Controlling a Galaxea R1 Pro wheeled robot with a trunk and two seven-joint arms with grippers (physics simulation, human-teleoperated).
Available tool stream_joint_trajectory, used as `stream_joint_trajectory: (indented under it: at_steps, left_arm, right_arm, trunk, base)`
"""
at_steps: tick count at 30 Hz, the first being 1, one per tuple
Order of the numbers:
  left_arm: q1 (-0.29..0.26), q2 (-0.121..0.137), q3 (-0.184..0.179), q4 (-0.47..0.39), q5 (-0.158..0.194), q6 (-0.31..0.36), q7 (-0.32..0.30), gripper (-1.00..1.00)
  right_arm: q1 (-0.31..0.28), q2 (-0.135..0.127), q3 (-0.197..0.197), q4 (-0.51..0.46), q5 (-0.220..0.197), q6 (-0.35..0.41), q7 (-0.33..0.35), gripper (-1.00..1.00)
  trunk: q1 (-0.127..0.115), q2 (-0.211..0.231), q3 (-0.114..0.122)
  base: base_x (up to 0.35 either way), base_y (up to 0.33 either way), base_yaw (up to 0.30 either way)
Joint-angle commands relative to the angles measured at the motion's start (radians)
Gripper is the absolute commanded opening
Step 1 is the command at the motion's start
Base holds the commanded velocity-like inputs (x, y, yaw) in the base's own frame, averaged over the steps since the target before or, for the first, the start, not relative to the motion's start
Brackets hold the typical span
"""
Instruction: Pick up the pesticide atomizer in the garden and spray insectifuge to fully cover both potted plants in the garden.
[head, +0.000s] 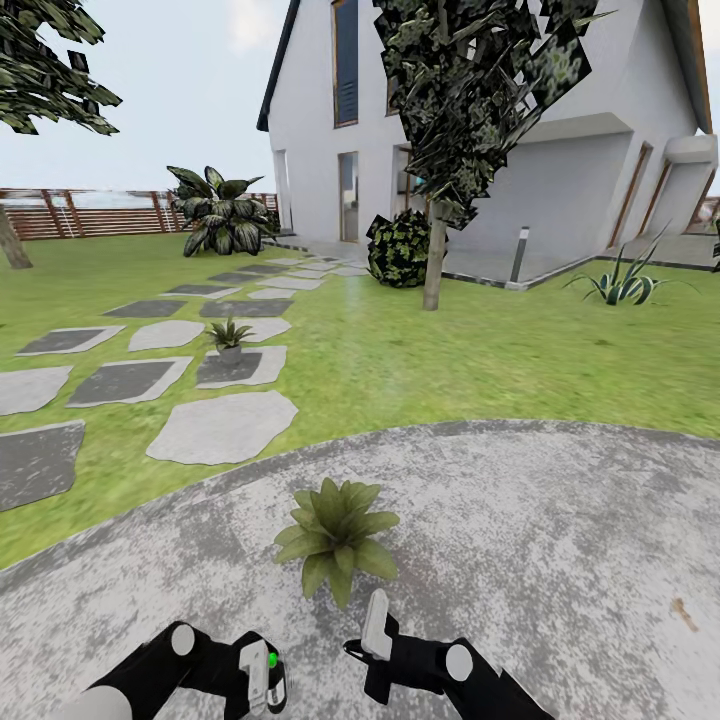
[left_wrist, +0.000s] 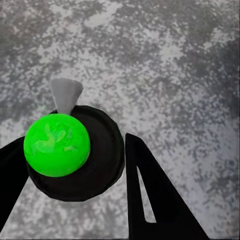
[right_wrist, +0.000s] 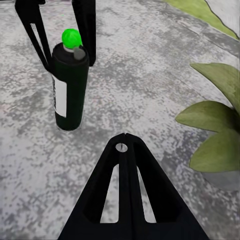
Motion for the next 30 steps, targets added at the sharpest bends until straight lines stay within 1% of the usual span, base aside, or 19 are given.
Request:
stream_joint_trajectory:
  at_steps: [1,3,4,8,9,13,15,16,18,19,20,21,23,24,25,26,27,29,30]
  left_arm:
    - [0.000,0.012,0.000,-0.001,-0.005,-0.008,-0.001,-1.00]
    - [0.002,0.043,0.000,-0.001,-0.005,-0.015,-0.001,-1.00]
    - [0.003,0.059,0.000,-0.001,-0.005,-0.016,-0.001,-1.00]
    - [0.003,0.107,0.000,-0.008,-0.005,-0.016,-0.001,-1.00]
    - [0.003,0.114,0.001,-0.010,-0.005,-0.015,0.000,-1.00]
    - [0.003,0.120,0.013,-0.014,0.003,-0.010,0.014,-1.00]
    - [0.003,0.118,0.044,-0.010,0.007,-0.005,0.068,-1.00]
    - [0.003,0.115,0.071,-0.006,0.008,-0.002,0.115,-1.00]
    - [0.003,0.112,0.108,-0.002,0.011,0.001,0.174,-1.00]
    - [0.003,0.109,0.135,-0.001,0.013,0.004,0.207,-1.00]
    - [0.003,0.107,0.154,-0.001,0.016,0.005,0.225,-1.00]
    - [0.003,0.098,0.185,0.000,0.027,0.007,0.249,-1.00]
    - [0.003,0.087,0.232,0.001,0.051,0.011,0.276,-1.00]
    - [0.003,0.083,0.270,0.001,0.069,0.021,0.297,-1.00]
    - [0.003,0.080,0.308,0.002,0.084,0.044,0.314,-1.00]
    - [0.003,0.078,0.333,0.002,0.093,0.067,0.323,-1.00]
    - [0.003,0.075,0.364,0.001,0.104,0.115,0.332,-1.00]
    - [0.001,0.069,0.387,0.000,0.114,0.195,0.338,-1.00]
    - [-0.001,0.066,0.392,-0.002,0.119,0.235,0.339,-1.00]
  right_arm:
    - [0.000,0.000,-0.001,0.000,0.010,-0.006,-0.001,-1.00]
    - [0.000,-0.001,-0.002,0.000,0.010,-0.006,-0.001,-1.00]
    - [0.000,-0.001,-0.002,0.000,0.010,-0.006,-0.001,1.00]
    - [0.000,-0.002,-0.003,0.001,0.010,-0.007,-0.001,1.00]
    - [0.000,-0.002,-0.004,0.002,0.010,-0.007,-0.003,1.00]
    - [0.000,-0.005,-0.010,0.008,0.010,-0.007,-0.013,1.00]
    - [0.000,-0.012,-0.011,0.013,0.008,-0.007,-0.058,1.00]
    - [0.000,-0.021,-0.019,0.027,0.006,-0.007,-0.113,1.00]
    - [0.000,-0.034,-0.044,0.060,0.005,-0.007,-0.199,1.00]
    - [0.000,-0.038,-0.074,0.101,0.004,-0.008,-0.266,1.00]
    - [0.000,-0.040,-0.099,0.137,0.004,-0.008,-0.311,1.00]
    - [0.000,-0.043,-0.141,0.198,0.003,-0.009,-0.377,1.00]
    - [0.000,-0.047,-0.202,0.279,0.003,-0.009,-0.458,1.00]
    - [0.000,-0.052,-0.240,0.332,0.003,-0.009,-0.511,1.00]
    - [0.000,-0.065,-0.264,0.376,0.003,-0.010,-0.559,1.00]
    - [0.001,-0.077,-0.273,0.400,0.003,-0.010,-0.590,1.00]
    - [0.002,-0.095,-0.282,0.429,0.001,-0.011,-0.633,1.00]
    - [0.003,-0.118,-0.295,0.460,-0.001,-0.012,-0.680,1.00]
    - [0.004,-0.126,-0.309,0.473,-0.001,-0.012,-0.693,1.00]
  trunk:
    - [0.000,0.000,-0.001]
    - [0.000,0.000,-0.001]
    - [0.000,0.000,-0.001]
    - [0.000,0.000,-0.001]
    - [0.000,0.000,-0.001]
    - [0.000,0.000,-0.001]
    - [0.000,0.000,-0.001]
    - [0.000,0.000,-0.001]
    - [0.000,0.000,-0.001]
    - [0.000,0.000,-0.001]
    - [0.000,0.000,-0.001]
    - [0.000,0.000,-0.001]
    - [0.000,0.000,-0.001]
    - [0.000,0.000,-0.001]
    - [0.000,0.000,-0.001]
    - [0.000,0.000,-0.001]
    - [0.000,0.000,-0.001]
    - [0.000,0.000,-0.001]
    - [0.000,0.000,-0.001]
  base:
    - [0.000,0.000,0.000]
    - [0.000,0.000,0.000]
    - [0.000,0.000,0.000]
    - [0.000,0.000,0.000]
    - [0.000,0.000,0.000]
    - [0.000,0.000,0.000]
    - [0.000,0.000,0.000]
    - [0.000,0.000,0.000]
    - [0.000,0.000,0.000]
    - [0.000,0.000,0.000]
    - [0.000,0.000,0.000]
    - [0.000,0.000,0.000]
    - [0.000,0.000,0.000]
    - [0.000,0.000,0.000]
    - [0.000,0.000,0.000]
    - [0.000,0.000,0.000]
    - [0.000,0.000,0.000]
    - [0.000,0.000,0.000]
    - [0.000,0.000,0.000]
